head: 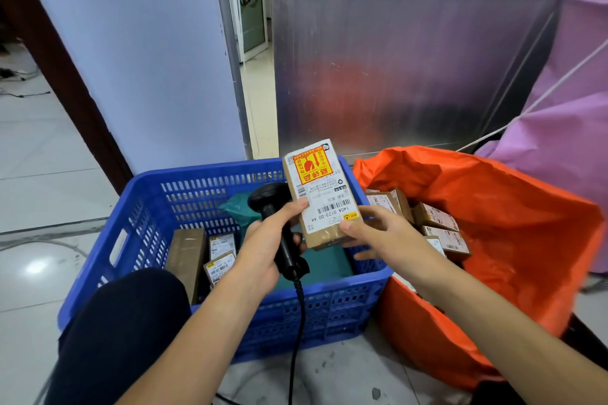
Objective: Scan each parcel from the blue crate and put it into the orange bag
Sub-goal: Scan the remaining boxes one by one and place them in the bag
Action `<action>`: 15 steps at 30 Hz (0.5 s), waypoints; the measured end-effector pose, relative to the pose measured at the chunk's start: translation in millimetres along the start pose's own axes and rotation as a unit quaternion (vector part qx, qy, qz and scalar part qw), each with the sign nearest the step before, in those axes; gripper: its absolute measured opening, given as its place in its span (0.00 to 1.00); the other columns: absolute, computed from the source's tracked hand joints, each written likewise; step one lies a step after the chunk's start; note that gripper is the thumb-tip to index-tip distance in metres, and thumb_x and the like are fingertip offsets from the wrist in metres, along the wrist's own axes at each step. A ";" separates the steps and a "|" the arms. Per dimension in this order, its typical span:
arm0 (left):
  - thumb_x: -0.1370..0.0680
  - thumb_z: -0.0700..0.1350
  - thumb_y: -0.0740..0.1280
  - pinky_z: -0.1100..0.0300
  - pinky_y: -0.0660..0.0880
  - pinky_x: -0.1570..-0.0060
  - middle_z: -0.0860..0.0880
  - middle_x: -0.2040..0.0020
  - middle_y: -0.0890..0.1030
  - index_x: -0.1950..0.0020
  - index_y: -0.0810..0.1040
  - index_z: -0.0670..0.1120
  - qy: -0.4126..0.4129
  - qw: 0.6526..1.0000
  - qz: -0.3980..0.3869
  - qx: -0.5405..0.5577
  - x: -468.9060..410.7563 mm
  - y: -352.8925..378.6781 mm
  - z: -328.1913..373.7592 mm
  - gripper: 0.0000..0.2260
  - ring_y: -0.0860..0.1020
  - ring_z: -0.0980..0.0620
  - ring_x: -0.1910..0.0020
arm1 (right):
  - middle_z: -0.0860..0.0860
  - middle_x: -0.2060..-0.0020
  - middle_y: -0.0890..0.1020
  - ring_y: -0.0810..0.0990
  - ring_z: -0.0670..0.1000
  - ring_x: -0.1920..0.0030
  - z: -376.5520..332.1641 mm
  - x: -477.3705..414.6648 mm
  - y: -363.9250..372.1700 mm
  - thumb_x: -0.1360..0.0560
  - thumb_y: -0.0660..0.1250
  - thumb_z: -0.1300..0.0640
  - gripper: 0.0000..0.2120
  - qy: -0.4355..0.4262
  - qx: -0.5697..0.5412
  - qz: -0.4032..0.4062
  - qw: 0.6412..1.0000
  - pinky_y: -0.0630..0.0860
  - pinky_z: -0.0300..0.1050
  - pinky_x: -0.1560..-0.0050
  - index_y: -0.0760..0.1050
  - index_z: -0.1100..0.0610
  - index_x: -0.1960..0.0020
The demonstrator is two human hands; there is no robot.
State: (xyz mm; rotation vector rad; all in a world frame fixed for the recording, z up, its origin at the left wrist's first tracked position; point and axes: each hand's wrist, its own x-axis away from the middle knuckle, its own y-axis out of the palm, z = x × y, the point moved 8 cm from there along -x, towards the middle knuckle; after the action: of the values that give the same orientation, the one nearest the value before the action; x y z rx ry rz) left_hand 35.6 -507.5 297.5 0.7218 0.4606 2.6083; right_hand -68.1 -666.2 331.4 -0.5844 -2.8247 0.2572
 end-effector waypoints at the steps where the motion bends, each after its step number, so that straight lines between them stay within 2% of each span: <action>1: 0.25 0.48 0.78 0.59 0.77 0.69 0.43 0.47 0.88 0.41 0.86 0.44 0.003 1.000 0.002 0.004 -1.0 -0.4 0.7 0.14 0.73 0.53 0.70 | 0.50 0.45 0.86 0.87 0.47 0.50 -2.0 -1.0 -3.7 0.23 0.73 0.52 0.19 -0.007 -0.005 0.009 1.000 0.84 0.50 0.47 0.76 0.52 0.34; 3: 0.25 0.49 0.78 0.58 0.77 0.68 0.44 0.47 0.88 0.41 0.85 0.44 0.010 1.000 0.007 0.014 -2.2 -2.6 3.8 0.15 0.72 0.53 0.71 | 0.52 0.46 0.86 0.87 0.48 0.51 -8.1 -3.0 -14.6 0.23 0.73 0.55 0.17 -0.026 -0.024 0.047 0.998 0.83 0.47 0.49 0.77 0.53 0.35; 6: 0.26 0.51 0.78 0.57 0.76 0.67 0.45 0.47 0.88 0.41 0.85 0.46 0.016 1.000 0.009 0.023 -2.7 -5.4 9.0 0.16 0.71 0.53 0.71 | 0.54 0.46 0.86 0.87 0.51 0.50 -11.3 -5.7 -35.4 0.23 0.72 0.57 0.14 -0.038 -0.103 0.123 0.986 0.83 0.49 0.47 0.78 0.55 0.38; 9: 0.27 0.53 0.79 0.57 0.75 0.68 0.46 0.51 0.88 0.45 0.84 0.46 0.016 0.999 0.013 0.031 -2.1 -7.5 12.3 0.16 0.71 0.52 0.71 | 0.52 0.49 0.88 0.87 0.50 0.52 -8.6 -5.4 -51.2 0.21 0.68 0.54 0.13 -0.027 -0.179 0.166 0.969 0.82 0.45 0.55 0.78 0.57 0.38; 12: 0.34 0.57 0.81 0.57 0.76 0.69 0.47 0.54 0.88 0.45 0.80 0.45 0.001 1.000 0.009 0.025 0.1 -6.0 11.2 0.25 0.73 0.52 0.71 | 0.54 0.49 0.88 0.87 0.53 0.49 -7.1 -4.0 -60.3 0.20 0.67 0.50 0.15 -0.016 -0.205 0.178 0.962 0.81 0.50 0.50 0.79 0.57 0.37; 15: 0.37 0.59 0.80 0.57 0.75 0.70 0.48 0.59 0.87 0.45 0.80 0.43 -0.005 1.000 -0.022 -0.017 3.2 2.2 6.8 0.29 0.73 0.53 0.72 | 0.54 0.51 0.88 0.87 0.56 0.48 -12.4 -2.1 -59.7 0.20 0.69 0.49 0.14 -0.021 -0.187 0.162 0.969 0.81 0.54 0.46 0.83 0.58 0.42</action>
State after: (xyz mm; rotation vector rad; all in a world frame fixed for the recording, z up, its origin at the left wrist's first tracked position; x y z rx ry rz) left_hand 36.1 -506.6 305.3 0.7060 0.4220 2.5647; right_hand -84.7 -719.5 355.9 -1.1347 -2.8206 -0.2189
